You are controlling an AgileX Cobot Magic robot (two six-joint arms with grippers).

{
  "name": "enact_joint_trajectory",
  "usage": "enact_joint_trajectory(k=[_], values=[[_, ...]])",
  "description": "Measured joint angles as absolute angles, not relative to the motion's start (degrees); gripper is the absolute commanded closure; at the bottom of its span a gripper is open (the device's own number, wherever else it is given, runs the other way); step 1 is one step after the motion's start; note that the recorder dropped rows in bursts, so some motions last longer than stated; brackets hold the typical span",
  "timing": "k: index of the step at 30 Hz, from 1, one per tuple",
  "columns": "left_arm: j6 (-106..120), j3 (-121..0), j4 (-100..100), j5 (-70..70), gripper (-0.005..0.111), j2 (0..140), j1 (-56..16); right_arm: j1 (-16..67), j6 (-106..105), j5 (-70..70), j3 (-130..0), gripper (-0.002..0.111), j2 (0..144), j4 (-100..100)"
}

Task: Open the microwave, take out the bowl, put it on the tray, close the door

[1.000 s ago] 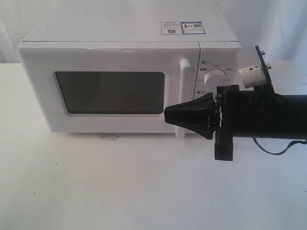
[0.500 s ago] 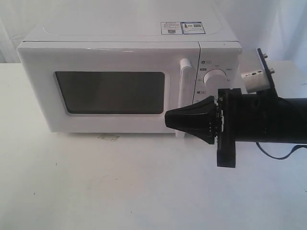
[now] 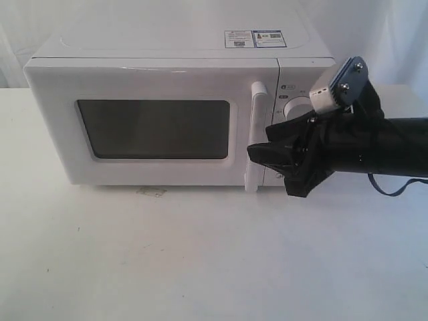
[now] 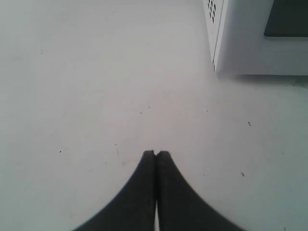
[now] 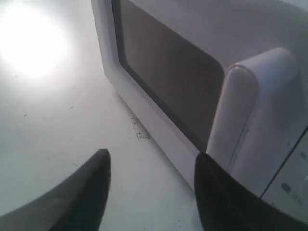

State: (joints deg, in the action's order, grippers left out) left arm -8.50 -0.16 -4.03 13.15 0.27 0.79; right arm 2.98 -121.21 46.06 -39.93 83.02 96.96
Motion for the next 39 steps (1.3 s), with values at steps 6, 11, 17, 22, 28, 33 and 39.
enact_joint_trajectory(k=[6, 11, 17, 22, 28, 33, 39], values=[[-8.5, -0.16, -4.03, 13.15, 0.107, 0.27, 0.79, 2.98, -121.21, 46.06, -41.72, 0.055, 83.59, 94.94], [-8.5, -0.16, -4.03, 13.15, 0.107, 0.27, 0.79, 2.98, -121.21, 48.14, -43.45, 0.056, 84.17, 90.66], [-8.5, -0.16, -4.03, 13.15, 0.107, 0.27, 0.79, 2.98, -121.21, 49.58, -44.61, 0.056, 84.17, 86.88], [-8.5, -0.16, -4.03, 13.15, 0.107, 0.27, 0.79, 2.98, -121.21, 45.34, -44.75, 0.056, 84.17, 86.41], [-8.5, -0.16, -4.03, 13.15, 0.107, 0.27, 0.79, 2.98, -121.21, 42.09, -45.53, 0.056, 84.3, 88.85], [-8.5, -0.16, -4.03, 13.15, 0.107, 0.27, 0.79, 2.98, -121.21, 42.1, -46.77, 0.056, 85.99, 91.06], [-8.5, -0.16, -4.03, 13.15, 0.107, 0.27, 0.79, 2.98, -121.21, 43.17, -48.95, 0.056, 89.6, 92.38]])
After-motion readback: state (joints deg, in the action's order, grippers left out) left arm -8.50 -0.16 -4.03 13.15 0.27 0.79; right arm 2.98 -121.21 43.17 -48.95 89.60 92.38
